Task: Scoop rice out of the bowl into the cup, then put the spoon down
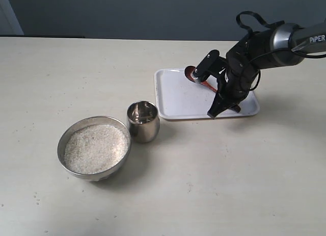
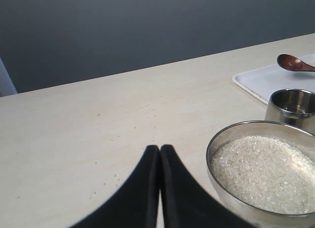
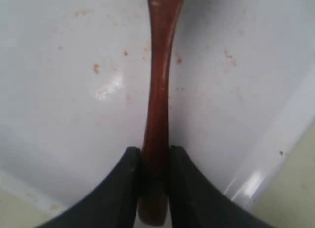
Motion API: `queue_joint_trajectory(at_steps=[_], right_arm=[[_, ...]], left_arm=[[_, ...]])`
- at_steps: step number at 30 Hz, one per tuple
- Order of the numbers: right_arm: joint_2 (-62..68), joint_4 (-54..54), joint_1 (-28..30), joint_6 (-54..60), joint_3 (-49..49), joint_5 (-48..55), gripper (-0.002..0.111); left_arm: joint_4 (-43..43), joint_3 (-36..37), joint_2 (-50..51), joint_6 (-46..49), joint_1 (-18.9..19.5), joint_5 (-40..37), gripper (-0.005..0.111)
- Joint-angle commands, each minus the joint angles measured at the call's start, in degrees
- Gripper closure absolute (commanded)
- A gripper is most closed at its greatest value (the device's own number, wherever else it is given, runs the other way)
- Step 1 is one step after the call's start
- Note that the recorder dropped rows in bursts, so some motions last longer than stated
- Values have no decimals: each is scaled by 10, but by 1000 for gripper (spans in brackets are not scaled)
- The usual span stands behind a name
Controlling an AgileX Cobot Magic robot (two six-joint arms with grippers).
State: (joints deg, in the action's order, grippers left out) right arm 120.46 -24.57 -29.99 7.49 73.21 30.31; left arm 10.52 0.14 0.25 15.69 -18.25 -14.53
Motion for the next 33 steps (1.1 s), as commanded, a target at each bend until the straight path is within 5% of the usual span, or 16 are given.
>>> queue_joint_trajectory(at_steps=[1,5,21,24,28,33], right_arm=[[-1,5,3,2,2,-3,80],[-1,8,3,-2,2,0,63],[-126,75,3,-37,2,105,64],[-170,93,3,-45,2,144,77],[-237,108,3,-48,2,211,109],[-329,128,3,-75,2,298,108]], left_arm=[[-1,-1,-2,-1,-1,8,106],[-1,-1,-2,-1,-1,8,106],[-1,-1,-2,-1,-1,8,106],[-1,-1,-2,-1,-1,8,106],[-1,-1,-2,-1,-1,8,106],[-1,-1,-2,-1,-1,8,106]])
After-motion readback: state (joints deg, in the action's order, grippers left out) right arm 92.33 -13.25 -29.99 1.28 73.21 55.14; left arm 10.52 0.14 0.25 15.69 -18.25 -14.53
